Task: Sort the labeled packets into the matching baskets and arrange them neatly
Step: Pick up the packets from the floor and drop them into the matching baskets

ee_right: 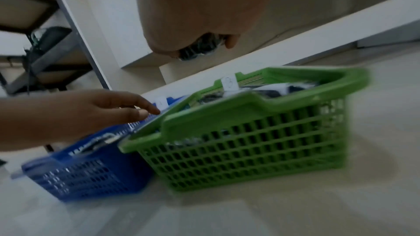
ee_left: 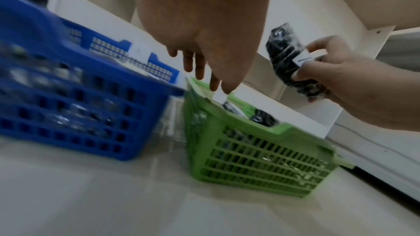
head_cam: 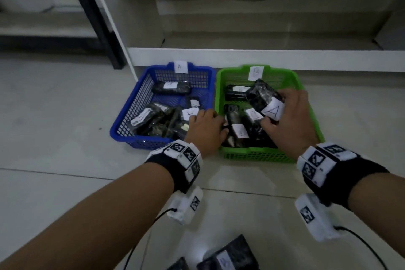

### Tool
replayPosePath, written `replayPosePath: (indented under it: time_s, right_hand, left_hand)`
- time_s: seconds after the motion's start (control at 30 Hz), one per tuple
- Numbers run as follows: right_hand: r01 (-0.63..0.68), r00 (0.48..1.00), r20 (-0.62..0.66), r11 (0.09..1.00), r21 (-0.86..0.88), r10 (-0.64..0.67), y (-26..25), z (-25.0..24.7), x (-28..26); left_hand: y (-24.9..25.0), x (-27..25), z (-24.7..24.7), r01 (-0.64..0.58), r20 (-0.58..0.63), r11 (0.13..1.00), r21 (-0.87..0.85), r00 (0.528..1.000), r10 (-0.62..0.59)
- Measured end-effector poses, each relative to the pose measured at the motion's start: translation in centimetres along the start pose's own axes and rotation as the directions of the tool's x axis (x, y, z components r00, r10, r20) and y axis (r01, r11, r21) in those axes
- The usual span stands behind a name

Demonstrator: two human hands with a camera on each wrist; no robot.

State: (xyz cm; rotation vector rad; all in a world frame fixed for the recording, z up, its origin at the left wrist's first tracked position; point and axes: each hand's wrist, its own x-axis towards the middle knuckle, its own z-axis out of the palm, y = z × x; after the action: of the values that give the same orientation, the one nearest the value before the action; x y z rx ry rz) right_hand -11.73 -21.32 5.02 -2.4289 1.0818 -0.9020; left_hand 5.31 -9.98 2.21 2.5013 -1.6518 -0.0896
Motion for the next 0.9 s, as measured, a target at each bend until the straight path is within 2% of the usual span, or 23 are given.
replayPosePath:
  time_s: [0.1,0.23,0.3,0.37,0.43,0.53,0.73,0.83,0.9]
  right_hand:
    - [-0.015,1.0,-0.005,0.997,0.077,0.016,-3.7,3.9,1.8]
    - [0.021,0.998,0.049,0.994,0.103,-0.026,-8.7,8.2,3.3]
    - [0.078,0.993,0.083,0.995,0.058,-0.083,-11.2,10.1,3.9]
    - [0.183,0.973,0.145,0.983,-0.02,-0.178,-13.2,12.1,4.8]
    - [0.232,0.952,0.225,0.969,-0.087,-0.208,-14.5,14.0,6.3]
    - [0.261,0.92,0.348,0.944,-0.203,-0.179,-15.7,16.7,9.2]
    - [0.201,0.868,0.496,0.904,-0.377,0.015,-17.2,20.2,13.9]
    - [0.191,0.851,0.519,0.874,-0.446,0.079,-18.0,21.9,14.0]
    - [0.19,0.809,0.575,0.874,-0.448,0.119,-17.9,23.0,13.4]
  left_hand:
    - [-5.9,-1.4,-1.8,0.021,-0.102,1.0,0.015,0.995,-0.019]
    - [-14.4,-4.3,-2.0,0.188,-0.16,0.982,0.025,0.97,-0.181]
    - [-17.3,-5.7,-1.2,0.188,-0.115,0.982,-0.026,0.975,-0.19]
    - [-18.9,-6.6,-0.3,0.12,-0.031,0.987,-0.106,0.992,-0.124]
    - [-19.4,-7.0,0.4,0.045,-0.014,0.99,-0.132,0.999,-0.048]
    - [-19.5,-6.9,1.2,-0.009,-0.119,0.996,-0.09,0.993,-0.002]
    - [-19.8,-6.7,2.5,-0.078,-0.287,0.992,-0.103,0.957,0.046]
    - [-19.7,-6.7,2.5,-0.08,-0.295,0.992,-0.096,0.954,0.049]
    - [-19.6,-6.8,2.4,-0.071,-0.262,0.991,-0.109,0.964,0.04]
